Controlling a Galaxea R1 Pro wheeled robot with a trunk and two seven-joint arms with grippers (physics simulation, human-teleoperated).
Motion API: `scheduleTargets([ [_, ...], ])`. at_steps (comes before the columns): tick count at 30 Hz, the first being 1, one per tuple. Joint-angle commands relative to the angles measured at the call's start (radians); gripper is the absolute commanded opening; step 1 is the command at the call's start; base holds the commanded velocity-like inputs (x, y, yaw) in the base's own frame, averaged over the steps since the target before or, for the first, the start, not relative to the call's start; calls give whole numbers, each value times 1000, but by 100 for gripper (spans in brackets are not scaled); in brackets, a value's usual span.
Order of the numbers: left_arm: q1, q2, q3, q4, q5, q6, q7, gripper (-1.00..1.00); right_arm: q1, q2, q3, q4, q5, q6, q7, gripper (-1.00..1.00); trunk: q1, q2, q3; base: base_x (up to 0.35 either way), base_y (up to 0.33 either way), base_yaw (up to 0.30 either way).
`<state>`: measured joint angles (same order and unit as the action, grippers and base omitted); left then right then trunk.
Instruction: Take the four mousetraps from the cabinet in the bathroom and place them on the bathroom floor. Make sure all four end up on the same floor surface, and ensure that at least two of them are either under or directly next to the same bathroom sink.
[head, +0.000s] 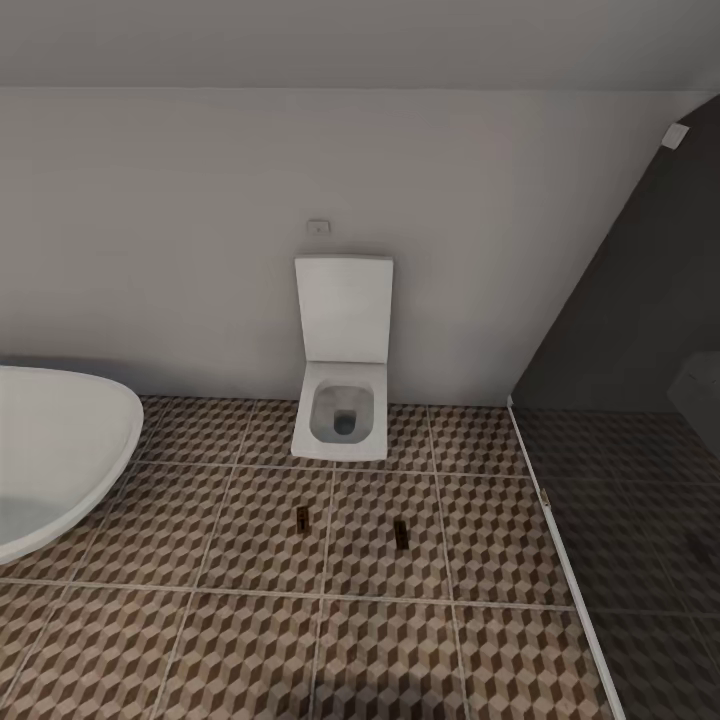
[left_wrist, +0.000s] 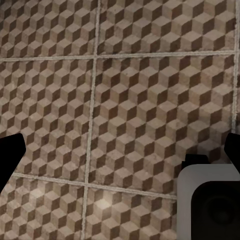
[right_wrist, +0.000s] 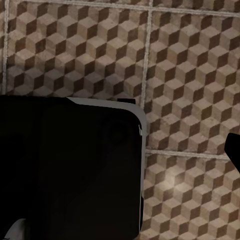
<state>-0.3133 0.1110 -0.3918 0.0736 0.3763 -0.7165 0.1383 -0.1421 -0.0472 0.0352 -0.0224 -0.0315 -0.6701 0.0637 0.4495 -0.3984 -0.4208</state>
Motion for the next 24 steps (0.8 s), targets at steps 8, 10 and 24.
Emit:
scheduleTargets([
  [8,-1,-1,-9,3,3,-4,4,100,-1,0,3,1,-4,-3,4,100,0,-2,-1,0,0,0],
  [10,-1,-1,-9,3,3,-4,4,100,-1,0,3,1,-4,-3,4,100,0,-2,-1,0,0,0],
  [24,-1,-1,-9,3,3,-4,4,100,-1,0,3,1,-4,-3,4,100,0,-2,-1,0,0,0],
])
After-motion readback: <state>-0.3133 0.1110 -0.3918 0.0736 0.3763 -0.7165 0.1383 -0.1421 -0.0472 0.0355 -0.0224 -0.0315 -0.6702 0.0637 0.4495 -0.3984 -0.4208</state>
